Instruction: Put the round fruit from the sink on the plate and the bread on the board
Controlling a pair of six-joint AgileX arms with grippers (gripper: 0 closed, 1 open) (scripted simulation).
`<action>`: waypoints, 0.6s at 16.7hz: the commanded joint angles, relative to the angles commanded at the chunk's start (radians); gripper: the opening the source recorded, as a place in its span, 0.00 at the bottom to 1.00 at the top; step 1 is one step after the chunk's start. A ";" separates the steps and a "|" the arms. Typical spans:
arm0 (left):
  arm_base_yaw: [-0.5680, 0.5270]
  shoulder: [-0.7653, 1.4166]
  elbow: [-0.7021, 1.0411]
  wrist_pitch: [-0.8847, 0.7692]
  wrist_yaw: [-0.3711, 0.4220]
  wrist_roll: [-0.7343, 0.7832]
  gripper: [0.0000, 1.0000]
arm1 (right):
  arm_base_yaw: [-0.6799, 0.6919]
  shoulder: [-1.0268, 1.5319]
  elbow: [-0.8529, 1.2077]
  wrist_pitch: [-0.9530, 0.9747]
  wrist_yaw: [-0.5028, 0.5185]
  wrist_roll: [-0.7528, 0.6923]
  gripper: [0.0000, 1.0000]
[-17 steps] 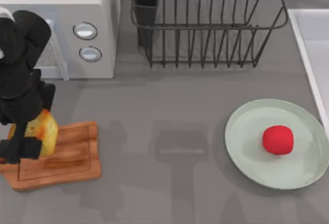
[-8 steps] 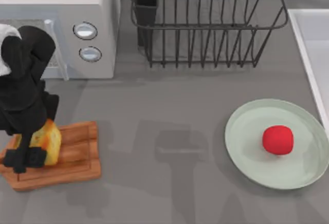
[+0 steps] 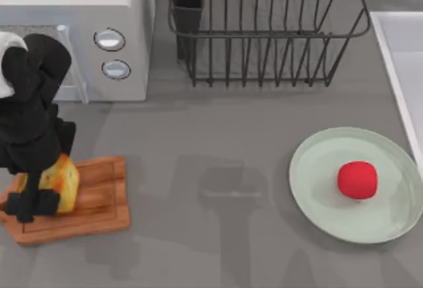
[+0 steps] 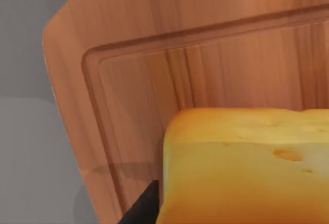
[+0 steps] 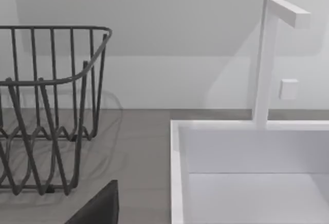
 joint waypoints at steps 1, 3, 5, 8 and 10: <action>0.000 0.000 0.000 0.000 0.000 0.000 0.45 | 0.000 0.000 0.000 0.000 0.000 0.000 1.00; 0.000 0.000 0.000 0.000 0.000 0.000 0.60 | 0.000 0.000 0.000 0.000 0.000 0.000 1.00; 0.000 0.000 0.000 0.000 0.000 0.000 0.75 | 0.000 0.000 0.000 0.000 0.000 0.000 1.00; 0.000 0.000 0.000 0.000 0.000 0.000 0.98 | 0.000 0.000 0.000 0.000 0.000 0.000 1.00; 0.000 0.000 0.000 0.000 0.000 0.000 1.00 | 0.000 0.000 0.000 0.000 0.000 0.000 1.00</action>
